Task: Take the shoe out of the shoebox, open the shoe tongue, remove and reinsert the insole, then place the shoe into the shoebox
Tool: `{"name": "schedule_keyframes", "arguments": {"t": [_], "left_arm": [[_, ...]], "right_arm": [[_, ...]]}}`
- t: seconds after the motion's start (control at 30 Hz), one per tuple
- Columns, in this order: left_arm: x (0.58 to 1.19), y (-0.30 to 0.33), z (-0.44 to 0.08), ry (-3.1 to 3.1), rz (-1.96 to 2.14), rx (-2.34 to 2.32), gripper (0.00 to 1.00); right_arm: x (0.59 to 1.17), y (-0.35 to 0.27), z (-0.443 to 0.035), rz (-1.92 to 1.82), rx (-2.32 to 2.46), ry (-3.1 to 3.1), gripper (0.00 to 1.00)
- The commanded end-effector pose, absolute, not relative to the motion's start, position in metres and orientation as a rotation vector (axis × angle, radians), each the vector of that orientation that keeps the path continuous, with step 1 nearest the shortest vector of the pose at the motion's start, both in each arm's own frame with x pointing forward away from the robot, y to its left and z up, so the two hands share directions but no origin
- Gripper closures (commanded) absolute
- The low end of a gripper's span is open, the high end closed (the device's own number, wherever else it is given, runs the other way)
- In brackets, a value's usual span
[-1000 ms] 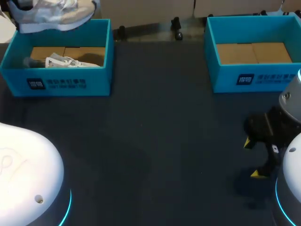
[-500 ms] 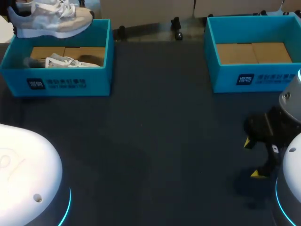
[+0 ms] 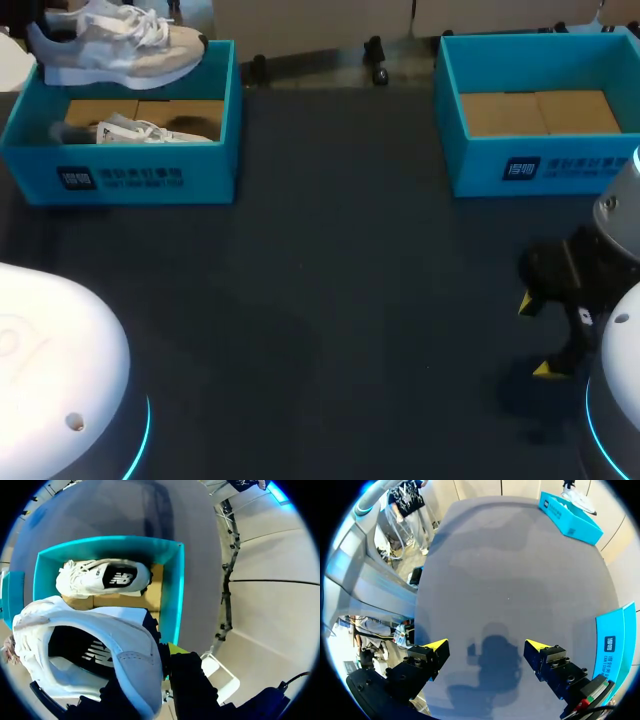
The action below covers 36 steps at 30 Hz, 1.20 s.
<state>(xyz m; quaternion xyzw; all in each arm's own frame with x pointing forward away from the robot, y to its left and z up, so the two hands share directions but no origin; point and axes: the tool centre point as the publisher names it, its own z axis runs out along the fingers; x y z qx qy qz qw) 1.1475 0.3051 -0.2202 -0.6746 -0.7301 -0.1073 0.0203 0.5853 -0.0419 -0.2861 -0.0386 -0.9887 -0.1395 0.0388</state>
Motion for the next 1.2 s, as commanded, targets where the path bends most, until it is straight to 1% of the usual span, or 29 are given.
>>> {"name": "schedule_keyframes", "arguments": {"t": [0.03, 0.3, 0.9, 1.2], "left_arm": [[1.168, 0.308, -0.227, -2.281, -0.319, -2.060, 1.00], [1.189, 0.308, -0.235, -2.272, -0.360, -2.075, 1.00], [1.193, 0.314, -0.270, -2.212, -0.379, -2.089, 1.00], [1.191, 0.316, -0.274, -2.209, -0.349, -2.082, 1.00]], "right_arm": [[0.585, -0.042, -0.287, -0.427, -0.117, -3.033, 0.00], [0.585, -0.042, -0.287, -0.427, -0.117, -3.033, 0.00], [0.585, -0.042, -0.287, -0.427, -0.117, -3.033, 0.00], [0.585, -0.042, -0.287, -0.427, -0.117, -3.033, 0.00]]}}
